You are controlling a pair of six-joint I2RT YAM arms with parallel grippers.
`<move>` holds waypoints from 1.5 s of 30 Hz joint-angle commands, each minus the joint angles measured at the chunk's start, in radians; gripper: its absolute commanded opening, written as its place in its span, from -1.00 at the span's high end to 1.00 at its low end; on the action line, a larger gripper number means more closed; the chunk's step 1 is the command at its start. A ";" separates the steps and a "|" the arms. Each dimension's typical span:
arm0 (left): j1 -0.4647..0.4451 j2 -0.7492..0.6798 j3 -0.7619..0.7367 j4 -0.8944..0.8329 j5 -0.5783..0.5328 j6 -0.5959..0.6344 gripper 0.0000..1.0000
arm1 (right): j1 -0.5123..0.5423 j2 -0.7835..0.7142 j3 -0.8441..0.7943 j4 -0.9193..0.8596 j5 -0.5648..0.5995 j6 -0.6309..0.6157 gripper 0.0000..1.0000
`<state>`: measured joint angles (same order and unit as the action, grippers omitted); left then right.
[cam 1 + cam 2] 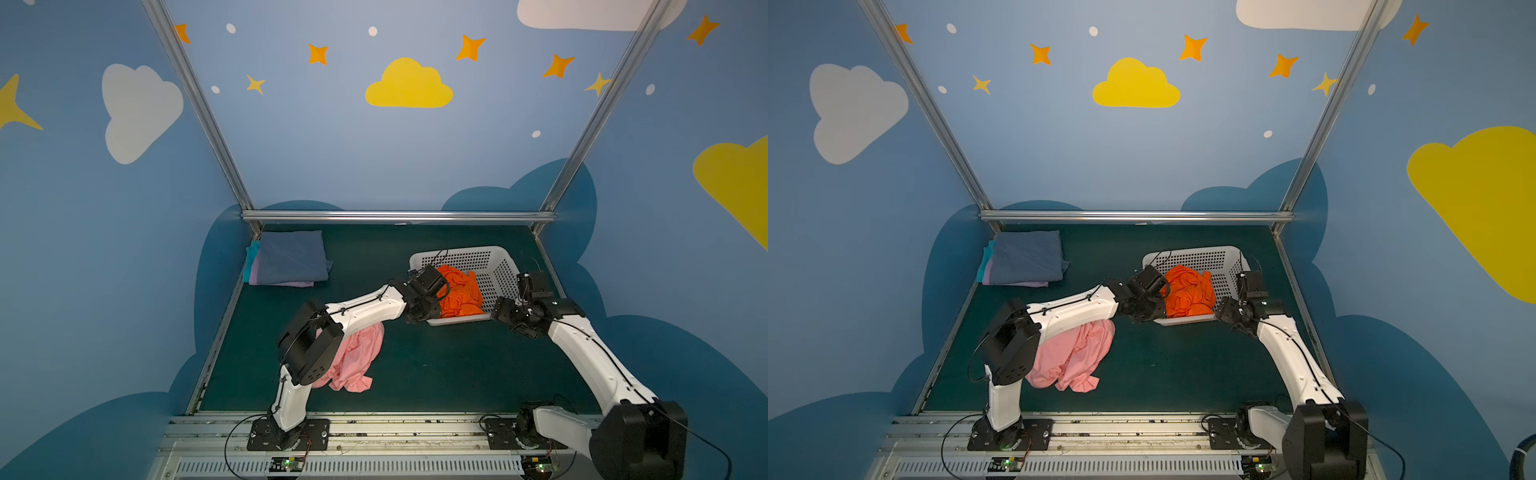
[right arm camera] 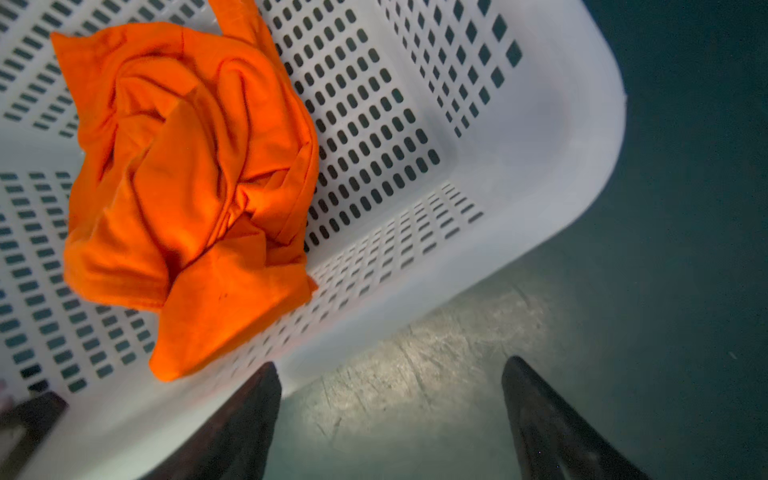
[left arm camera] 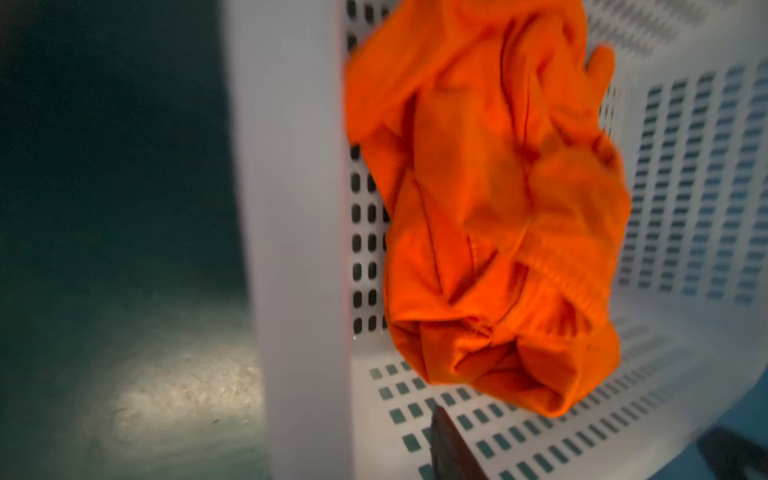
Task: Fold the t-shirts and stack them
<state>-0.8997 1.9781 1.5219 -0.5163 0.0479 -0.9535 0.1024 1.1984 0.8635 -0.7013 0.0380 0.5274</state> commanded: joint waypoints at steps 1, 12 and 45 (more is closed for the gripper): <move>-0.056 0.045 0.049 -0.033 0.067 -0.017 0.39 | -0.055 0.086 0.021 0.121 -0.108 0.031 -0.68; -0.209 0.239 0.517 -0.227 0.228 0.096 -0.20 | -0.110 0.606 0.632 -0.173 -0.270 0.006 -0.69; 0.205 -0.702 -0.448 -0.125 -0.204 -0.030 -0.75 | 0.483 0.836 1.050 -0.138 0.115 -0.068 -0.73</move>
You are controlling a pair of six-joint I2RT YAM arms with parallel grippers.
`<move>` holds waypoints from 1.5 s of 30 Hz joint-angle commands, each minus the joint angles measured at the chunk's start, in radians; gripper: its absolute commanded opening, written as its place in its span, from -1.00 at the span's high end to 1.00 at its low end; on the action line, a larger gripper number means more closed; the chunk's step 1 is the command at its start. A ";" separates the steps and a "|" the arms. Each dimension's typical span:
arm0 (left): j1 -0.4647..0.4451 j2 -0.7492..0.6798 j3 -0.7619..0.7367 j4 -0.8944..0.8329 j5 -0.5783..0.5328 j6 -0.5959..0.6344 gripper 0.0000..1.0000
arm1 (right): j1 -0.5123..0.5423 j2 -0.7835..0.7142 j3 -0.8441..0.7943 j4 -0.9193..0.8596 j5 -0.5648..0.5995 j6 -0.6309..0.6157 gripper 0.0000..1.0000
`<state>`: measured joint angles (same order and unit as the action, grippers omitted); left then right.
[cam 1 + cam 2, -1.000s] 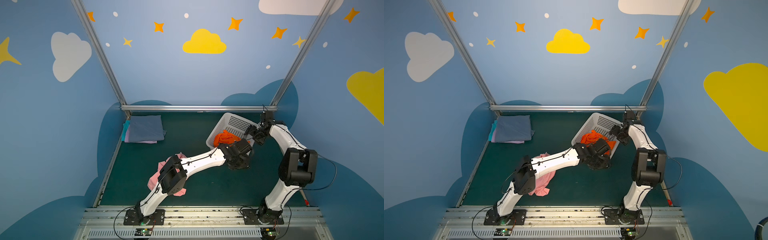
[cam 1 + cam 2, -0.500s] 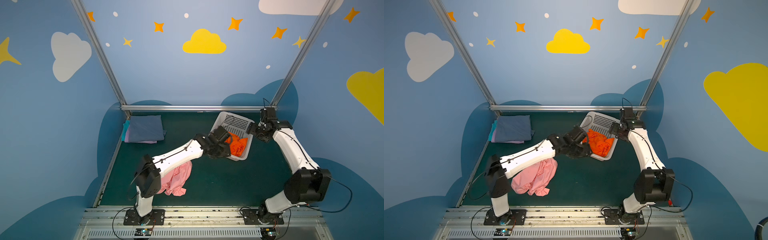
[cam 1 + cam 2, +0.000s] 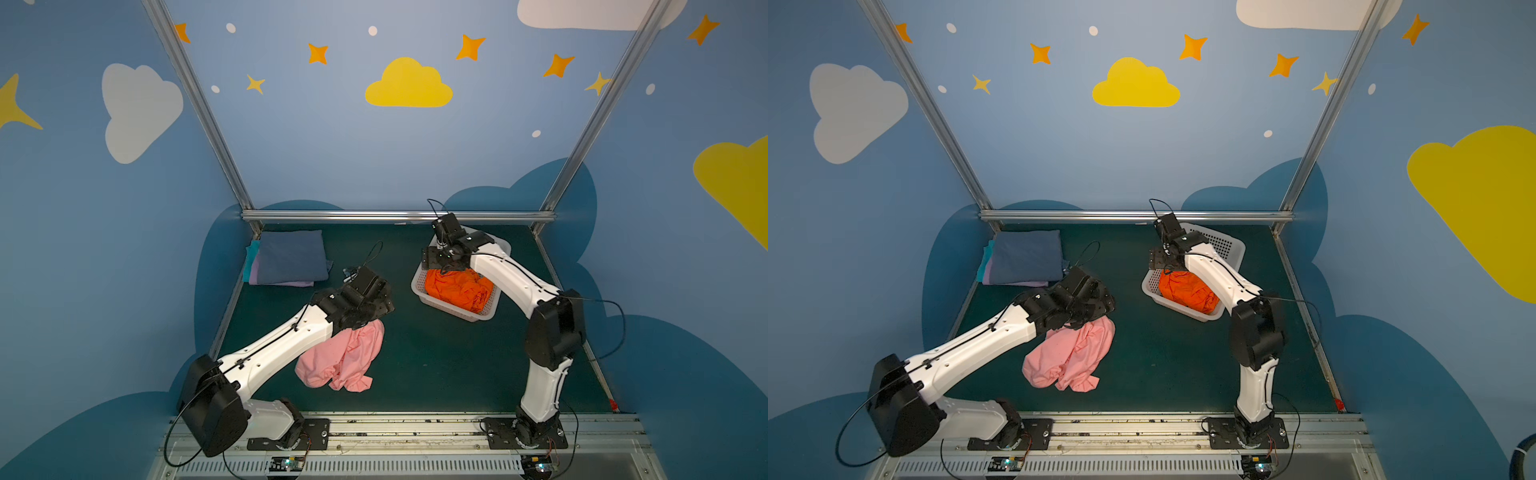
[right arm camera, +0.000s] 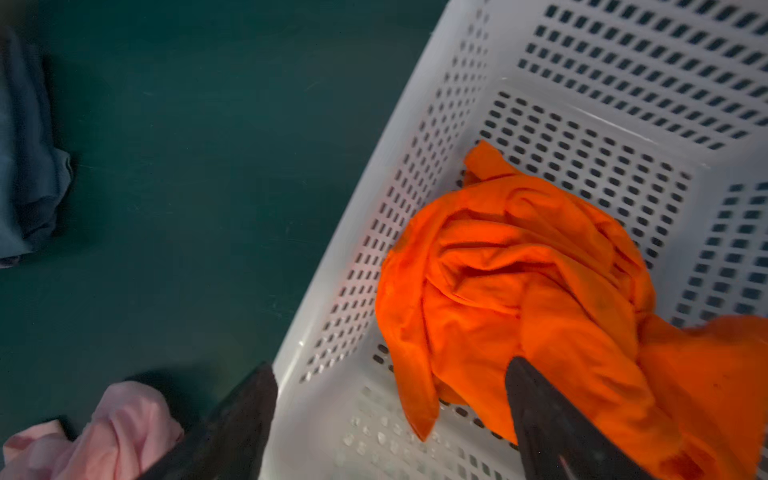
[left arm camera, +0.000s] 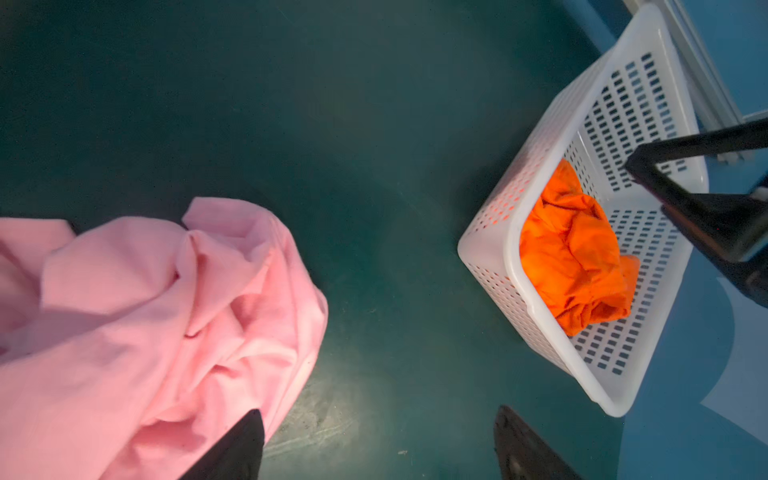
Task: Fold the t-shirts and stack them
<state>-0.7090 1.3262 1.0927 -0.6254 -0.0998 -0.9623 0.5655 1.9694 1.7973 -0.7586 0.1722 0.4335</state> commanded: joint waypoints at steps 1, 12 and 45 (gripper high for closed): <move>0.019 -0.069 -0.030 -0.020 -0.062 -0.021 -0.77 | 0.022 0.115 0.182 -0.124 -0.019 0.051 -0.73; 0.075 -0.231 -0.126 -0.068 -0.112 -0.011 -1.00 | -0.020 0.328 0.345 -0.227 -0.030 0.114 -0.35; 0.140 -0.076 -0.098 -0.009 0.001 -0.023 -1.00 | -0.412 0.232 0.131 -0.124 0.053 -0.465 1.00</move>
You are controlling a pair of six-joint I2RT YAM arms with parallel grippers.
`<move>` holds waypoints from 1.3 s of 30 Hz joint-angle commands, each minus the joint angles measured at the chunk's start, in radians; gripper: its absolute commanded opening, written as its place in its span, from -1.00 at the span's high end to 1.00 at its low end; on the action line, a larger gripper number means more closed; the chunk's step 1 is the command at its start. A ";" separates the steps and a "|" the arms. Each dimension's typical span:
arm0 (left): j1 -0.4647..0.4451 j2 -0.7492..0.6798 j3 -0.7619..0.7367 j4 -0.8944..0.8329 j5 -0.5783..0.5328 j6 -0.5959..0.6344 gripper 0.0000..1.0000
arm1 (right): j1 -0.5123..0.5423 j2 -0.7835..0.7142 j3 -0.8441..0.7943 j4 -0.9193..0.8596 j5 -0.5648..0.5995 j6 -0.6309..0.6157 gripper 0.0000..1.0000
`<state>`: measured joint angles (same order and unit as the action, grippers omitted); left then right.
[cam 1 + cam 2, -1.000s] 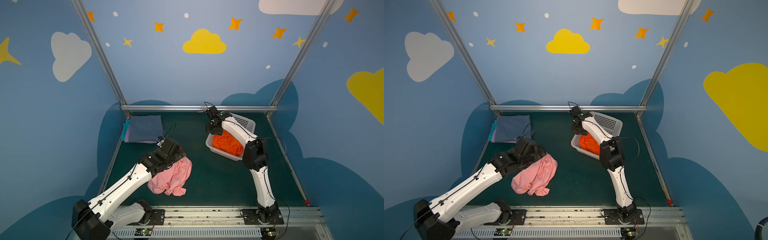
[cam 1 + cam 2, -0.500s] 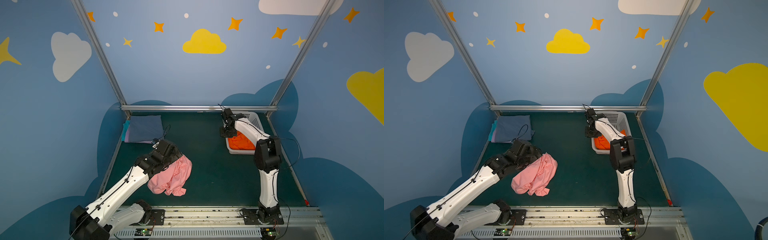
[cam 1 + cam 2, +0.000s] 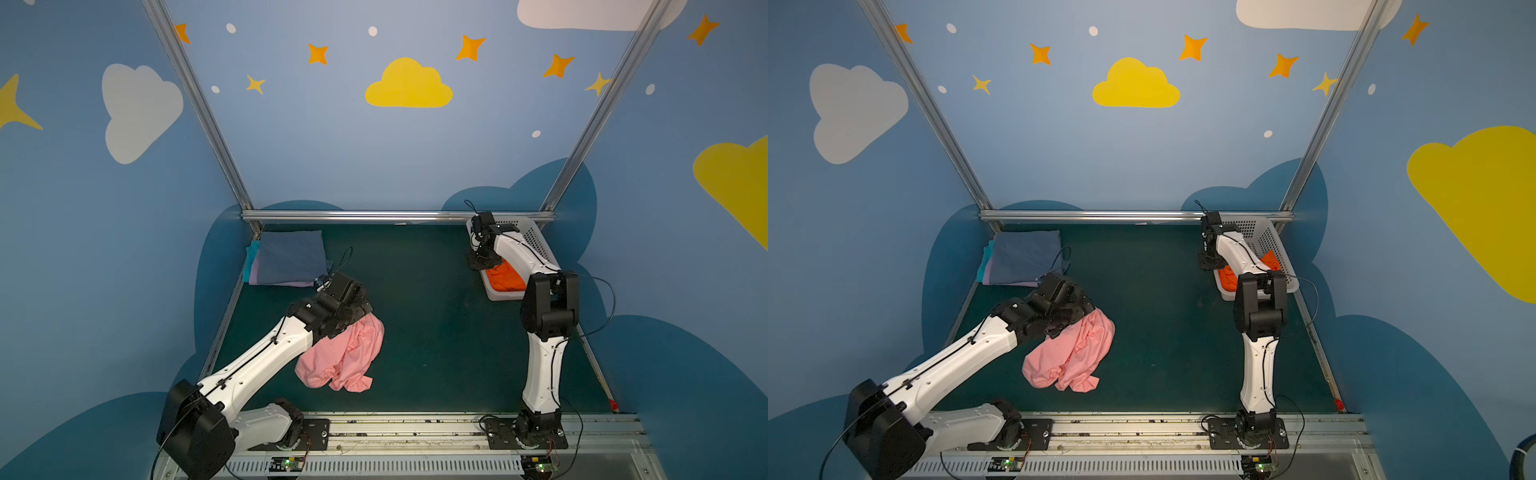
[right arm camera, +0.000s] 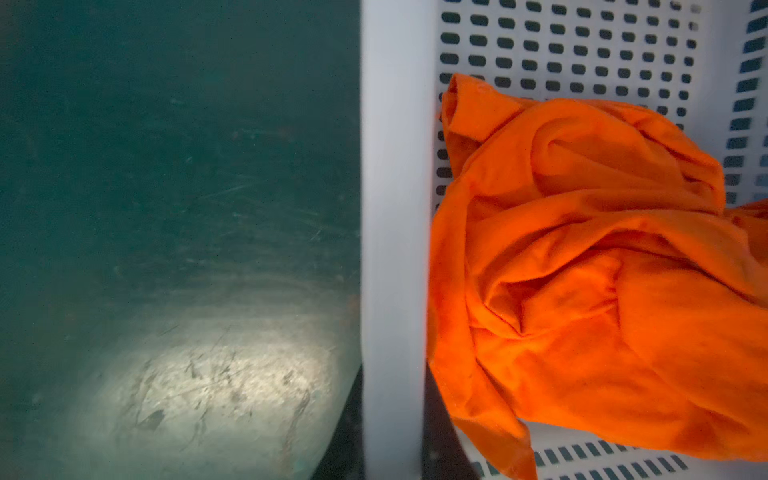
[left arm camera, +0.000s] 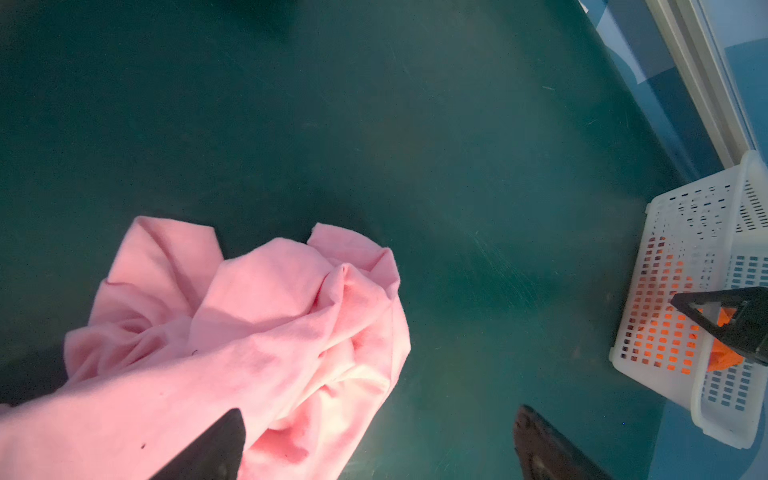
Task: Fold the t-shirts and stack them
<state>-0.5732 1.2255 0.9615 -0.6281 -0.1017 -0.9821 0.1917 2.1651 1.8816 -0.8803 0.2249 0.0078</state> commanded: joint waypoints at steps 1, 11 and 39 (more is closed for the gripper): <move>0.004 0.035 0.039 -0.009 0.005 -0.002 -1.00 | -0.046 0.044 0.059 0.000 -0.008 -0.043 1.00; 0.006 0.173 0.111 -0.038 0.060 0.008 -0.97 | -0.107 0.149 0.200 -0.025 -0.011 -0.075 1.00; 0.006 0.136 0.141 -0.118 0.021 0.026 -0.95 | -0.128 -0.100 0.124 0.006 -0.046 0.033 -0.08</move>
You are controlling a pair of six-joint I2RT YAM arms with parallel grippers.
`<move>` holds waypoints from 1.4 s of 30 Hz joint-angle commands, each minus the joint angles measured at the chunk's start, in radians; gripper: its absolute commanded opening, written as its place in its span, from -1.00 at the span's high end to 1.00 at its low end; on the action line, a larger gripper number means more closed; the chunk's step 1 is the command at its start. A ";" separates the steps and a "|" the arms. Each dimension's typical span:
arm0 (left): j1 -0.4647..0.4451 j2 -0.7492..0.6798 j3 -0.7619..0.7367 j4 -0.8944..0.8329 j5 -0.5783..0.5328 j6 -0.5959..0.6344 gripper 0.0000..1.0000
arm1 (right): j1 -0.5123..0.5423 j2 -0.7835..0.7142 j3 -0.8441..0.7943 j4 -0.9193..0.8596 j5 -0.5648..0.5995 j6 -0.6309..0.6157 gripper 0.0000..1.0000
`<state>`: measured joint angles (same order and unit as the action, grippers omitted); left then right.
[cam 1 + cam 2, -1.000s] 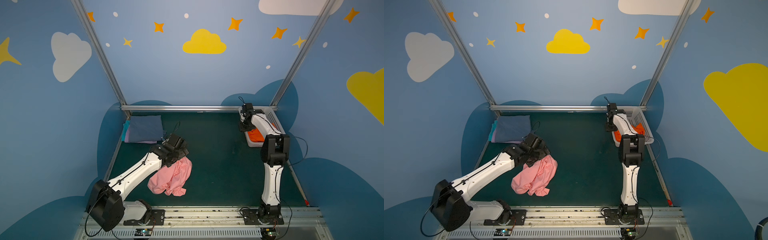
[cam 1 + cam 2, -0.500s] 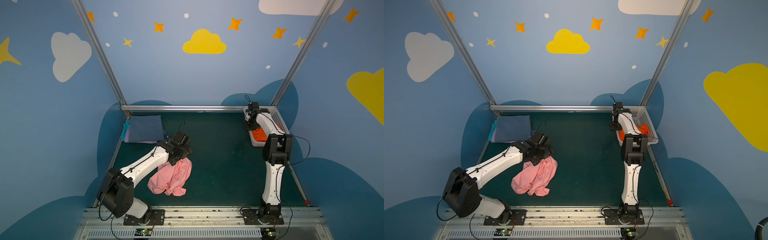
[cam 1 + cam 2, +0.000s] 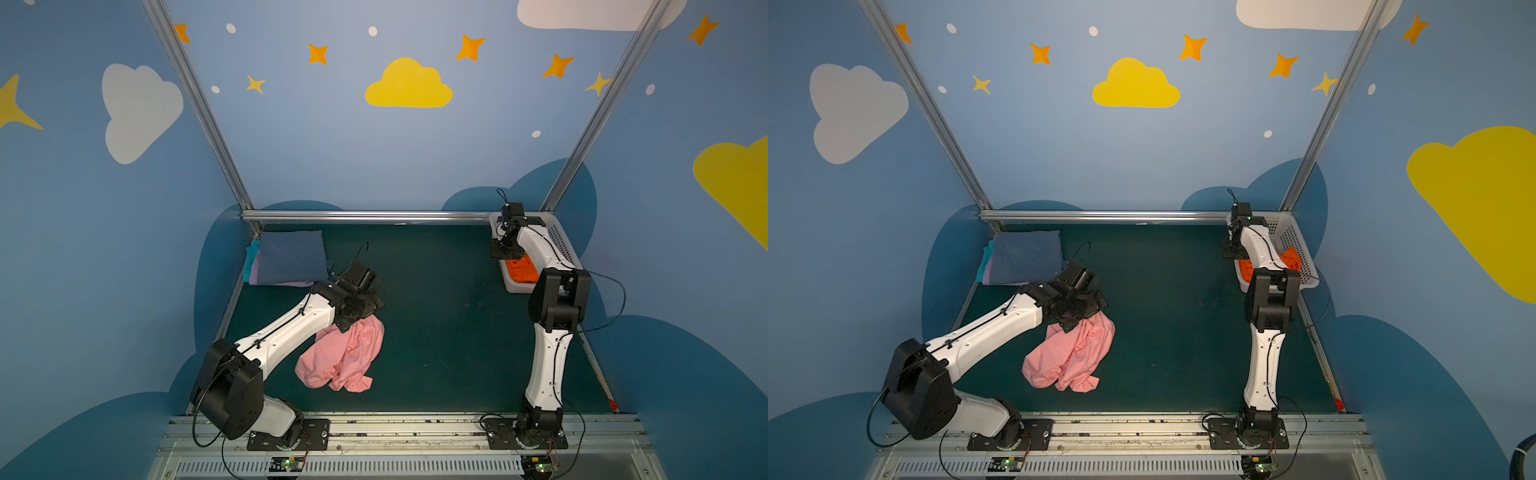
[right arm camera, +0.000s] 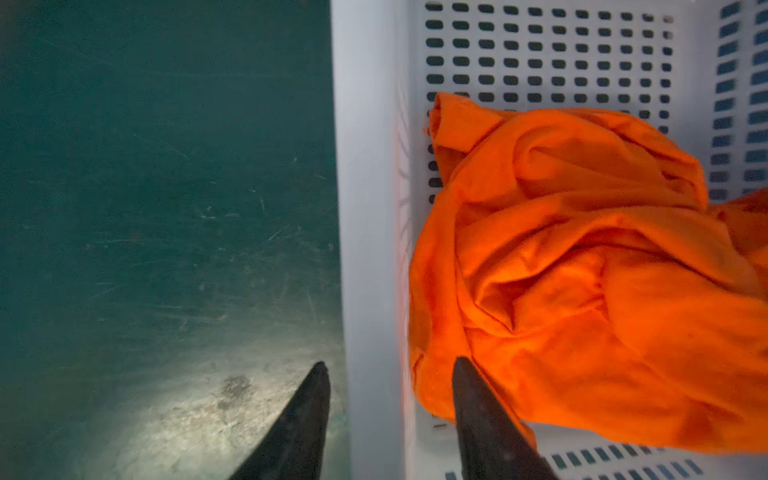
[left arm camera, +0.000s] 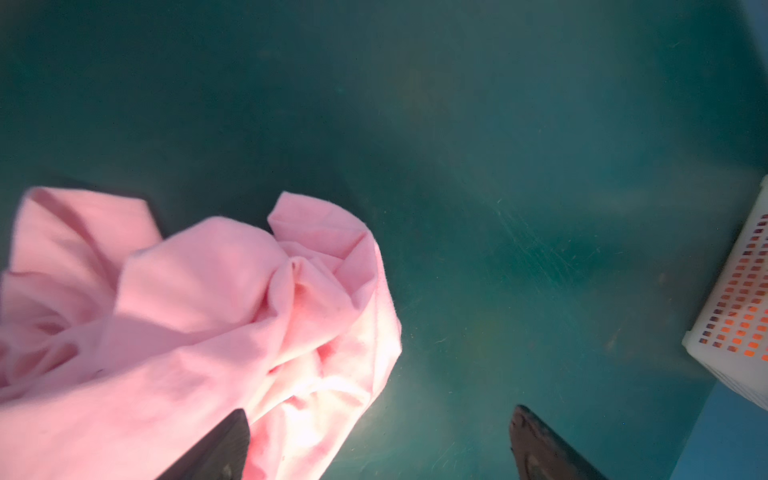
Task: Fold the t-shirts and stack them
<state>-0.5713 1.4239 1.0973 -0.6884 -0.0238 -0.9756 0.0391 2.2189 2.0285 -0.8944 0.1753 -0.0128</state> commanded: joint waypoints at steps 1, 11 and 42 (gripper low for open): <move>0.003 -0.084 -0.003 -0.070 -0.073 0.020 -0.96 | 0.041 -0.200 -0.049 0.035 0.011 0.064 -0.11; 0.004 -0.367 -0.237 -0.177 -0.171 -0.034 -1.00 | 0.332 -0.727 -0.528 0.254 0.014 0.177 -0.25; -0.367 -0.074 0.227 -0.115 -0.267 0.045 0.92 | 0.673 -1.452 -1.238 0.168 -0.087 0.547 -0.27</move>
<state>-0.9485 1.2949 1.0828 -0.7769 -0.2642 -1.0985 0.7059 0.7860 0.7666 -0.6575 0.0872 0.5205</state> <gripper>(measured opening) 0.052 0.640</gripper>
